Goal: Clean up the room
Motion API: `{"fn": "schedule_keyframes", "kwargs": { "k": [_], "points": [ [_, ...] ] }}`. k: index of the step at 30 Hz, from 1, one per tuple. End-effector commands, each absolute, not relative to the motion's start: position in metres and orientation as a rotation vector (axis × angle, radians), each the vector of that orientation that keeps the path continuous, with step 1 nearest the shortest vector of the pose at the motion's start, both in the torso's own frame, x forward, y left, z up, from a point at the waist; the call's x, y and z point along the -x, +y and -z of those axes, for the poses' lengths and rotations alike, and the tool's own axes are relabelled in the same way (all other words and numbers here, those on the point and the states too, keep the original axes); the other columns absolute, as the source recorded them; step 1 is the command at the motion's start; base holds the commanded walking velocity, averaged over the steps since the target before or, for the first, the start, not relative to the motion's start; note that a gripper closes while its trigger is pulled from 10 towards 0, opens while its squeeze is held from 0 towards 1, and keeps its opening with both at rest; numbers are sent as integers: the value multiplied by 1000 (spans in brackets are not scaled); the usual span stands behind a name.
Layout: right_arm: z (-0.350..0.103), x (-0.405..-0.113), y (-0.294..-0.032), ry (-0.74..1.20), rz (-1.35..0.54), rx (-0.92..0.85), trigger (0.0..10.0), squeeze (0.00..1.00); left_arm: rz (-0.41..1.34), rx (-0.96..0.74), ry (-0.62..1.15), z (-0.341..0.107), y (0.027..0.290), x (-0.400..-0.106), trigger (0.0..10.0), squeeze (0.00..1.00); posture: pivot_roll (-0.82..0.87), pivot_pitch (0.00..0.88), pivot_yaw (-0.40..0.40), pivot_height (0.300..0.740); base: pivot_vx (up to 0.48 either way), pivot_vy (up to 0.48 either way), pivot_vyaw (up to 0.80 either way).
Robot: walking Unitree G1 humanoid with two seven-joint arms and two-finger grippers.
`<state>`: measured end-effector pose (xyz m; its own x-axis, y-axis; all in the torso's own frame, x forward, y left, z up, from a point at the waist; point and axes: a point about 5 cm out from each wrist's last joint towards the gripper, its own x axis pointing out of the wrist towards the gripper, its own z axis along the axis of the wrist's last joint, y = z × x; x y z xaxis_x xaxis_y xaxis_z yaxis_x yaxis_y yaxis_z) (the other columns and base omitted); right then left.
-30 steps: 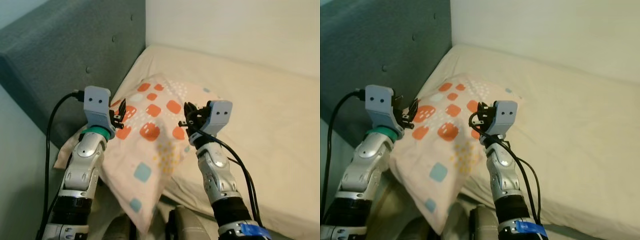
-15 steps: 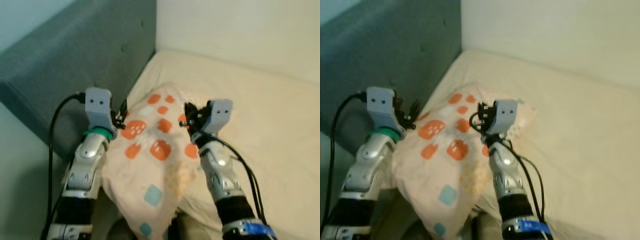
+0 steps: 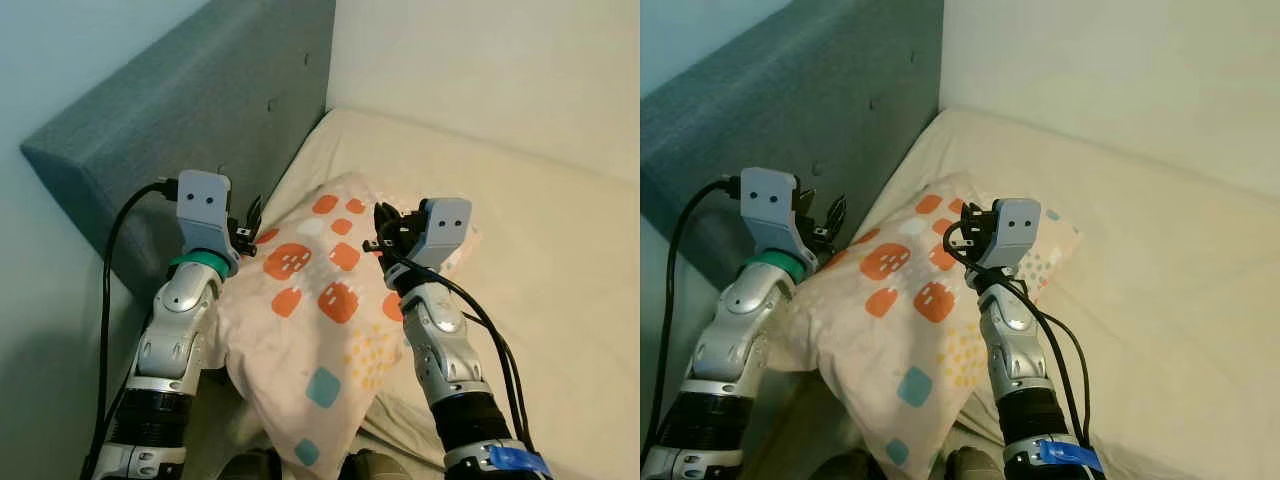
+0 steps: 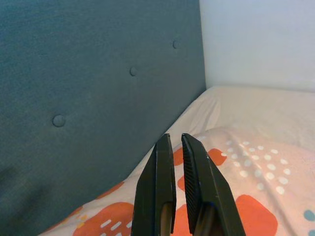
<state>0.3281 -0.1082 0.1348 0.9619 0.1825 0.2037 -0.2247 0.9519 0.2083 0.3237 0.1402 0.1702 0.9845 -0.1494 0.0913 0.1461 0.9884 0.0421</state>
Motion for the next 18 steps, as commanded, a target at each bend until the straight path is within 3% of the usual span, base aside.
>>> {"fn": "schedule_keyframes", "kwargs": {
  "k": [1,10,17,18],
  "points": [
    [-126,-326,-111,-151,-187,-240,10000,0,164,-44,-50,-161,137,-323,10000,0,-4,29,31,726,0,0,0],
    [-103,-322,-114,-47,-126,-312,10000,0,188,-56,-4,-148,134,-322,10000,0,-6,43,37,726,0,0,0],
    [-86,-324,-119,95,-1,-781,10000,0,210,-97,80,-141,131,-339,10000,0,-16,75,68,726,0,0,0],
    [-86,-324,-119,95,-1,-781,10000,0,210,-97,80,-141,131,-339,10000,0,-16,75,68,726,0,0,0]
  ]
}}
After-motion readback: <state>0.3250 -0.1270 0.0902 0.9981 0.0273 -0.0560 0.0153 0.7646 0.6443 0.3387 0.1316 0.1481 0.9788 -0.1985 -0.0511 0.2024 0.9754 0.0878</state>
